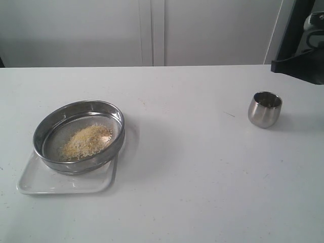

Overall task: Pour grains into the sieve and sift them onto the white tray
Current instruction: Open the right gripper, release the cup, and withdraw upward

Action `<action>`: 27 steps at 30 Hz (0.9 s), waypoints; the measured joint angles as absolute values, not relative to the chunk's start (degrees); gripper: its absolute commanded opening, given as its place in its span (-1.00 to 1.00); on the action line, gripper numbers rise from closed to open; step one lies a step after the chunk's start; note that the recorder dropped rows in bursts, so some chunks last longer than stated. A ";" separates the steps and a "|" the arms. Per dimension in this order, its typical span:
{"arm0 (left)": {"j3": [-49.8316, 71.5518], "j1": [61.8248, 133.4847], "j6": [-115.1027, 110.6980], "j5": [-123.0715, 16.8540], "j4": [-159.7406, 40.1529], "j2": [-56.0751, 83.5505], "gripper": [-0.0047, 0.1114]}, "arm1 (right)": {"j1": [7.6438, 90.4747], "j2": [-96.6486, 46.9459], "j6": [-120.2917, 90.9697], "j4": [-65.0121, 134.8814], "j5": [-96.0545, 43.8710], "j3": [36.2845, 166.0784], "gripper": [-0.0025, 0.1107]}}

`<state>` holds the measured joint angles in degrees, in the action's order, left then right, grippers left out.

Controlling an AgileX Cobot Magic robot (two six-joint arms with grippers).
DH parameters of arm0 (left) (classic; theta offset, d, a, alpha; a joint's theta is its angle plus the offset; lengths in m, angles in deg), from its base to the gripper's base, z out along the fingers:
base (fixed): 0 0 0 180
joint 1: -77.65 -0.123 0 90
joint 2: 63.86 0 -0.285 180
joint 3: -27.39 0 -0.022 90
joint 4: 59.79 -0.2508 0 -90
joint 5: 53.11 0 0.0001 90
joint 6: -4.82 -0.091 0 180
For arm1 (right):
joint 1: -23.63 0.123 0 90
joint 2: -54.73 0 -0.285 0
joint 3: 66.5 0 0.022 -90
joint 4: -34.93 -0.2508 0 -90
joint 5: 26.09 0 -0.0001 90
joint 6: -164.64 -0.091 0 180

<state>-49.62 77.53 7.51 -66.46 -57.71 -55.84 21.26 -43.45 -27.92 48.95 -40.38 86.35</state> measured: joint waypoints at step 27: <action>-49.62 77.53 7.51 -66.46 -57.71 -55.84 -0.92 | 21.26 -22.41 -27.70 39.67 1.64 86.35 -0.96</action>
